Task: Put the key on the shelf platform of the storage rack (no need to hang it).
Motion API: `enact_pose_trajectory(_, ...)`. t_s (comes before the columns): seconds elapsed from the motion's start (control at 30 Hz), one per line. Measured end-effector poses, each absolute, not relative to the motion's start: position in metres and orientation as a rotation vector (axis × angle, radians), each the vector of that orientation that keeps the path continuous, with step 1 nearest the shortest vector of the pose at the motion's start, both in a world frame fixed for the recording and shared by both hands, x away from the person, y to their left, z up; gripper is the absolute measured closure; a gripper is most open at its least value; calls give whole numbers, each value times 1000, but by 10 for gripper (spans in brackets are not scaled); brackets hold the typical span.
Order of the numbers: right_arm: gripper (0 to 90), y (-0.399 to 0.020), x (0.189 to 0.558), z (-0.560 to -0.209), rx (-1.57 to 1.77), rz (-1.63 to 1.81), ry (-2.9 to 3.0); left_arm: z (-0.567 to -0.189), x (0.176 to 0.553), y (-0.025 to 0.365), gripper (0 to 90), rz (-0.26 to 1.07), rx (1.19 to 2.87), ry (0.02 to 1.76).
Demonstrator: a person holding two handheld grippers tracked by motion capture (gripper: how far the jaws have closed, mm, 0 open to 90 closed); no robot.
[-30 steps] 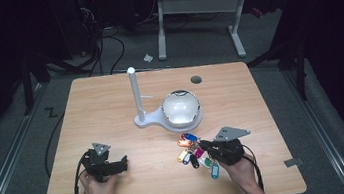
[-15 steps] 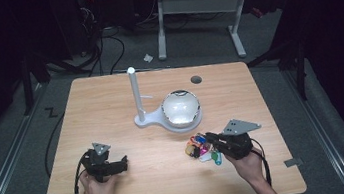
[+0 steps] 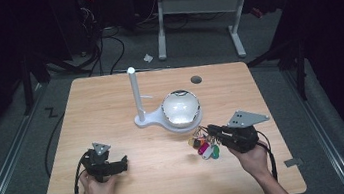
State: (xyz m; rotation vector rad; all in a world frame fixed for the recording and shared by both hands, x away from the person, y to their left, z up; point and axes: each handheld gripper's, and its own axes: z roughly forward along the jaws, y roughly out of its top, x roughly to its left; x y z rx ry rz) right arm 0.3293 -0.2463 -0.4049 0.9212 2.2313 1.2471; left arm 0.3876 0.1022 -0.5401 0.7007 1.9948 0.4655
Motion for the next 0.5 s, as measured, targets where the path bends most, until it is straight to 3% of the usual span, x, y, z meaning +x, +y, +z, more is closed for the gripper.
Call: enact_pose_trajectory(0.5, 847, -249, 338, -363, 859, 1311, 2207, -540, 388, 102, 6, 464, 691, 2000)
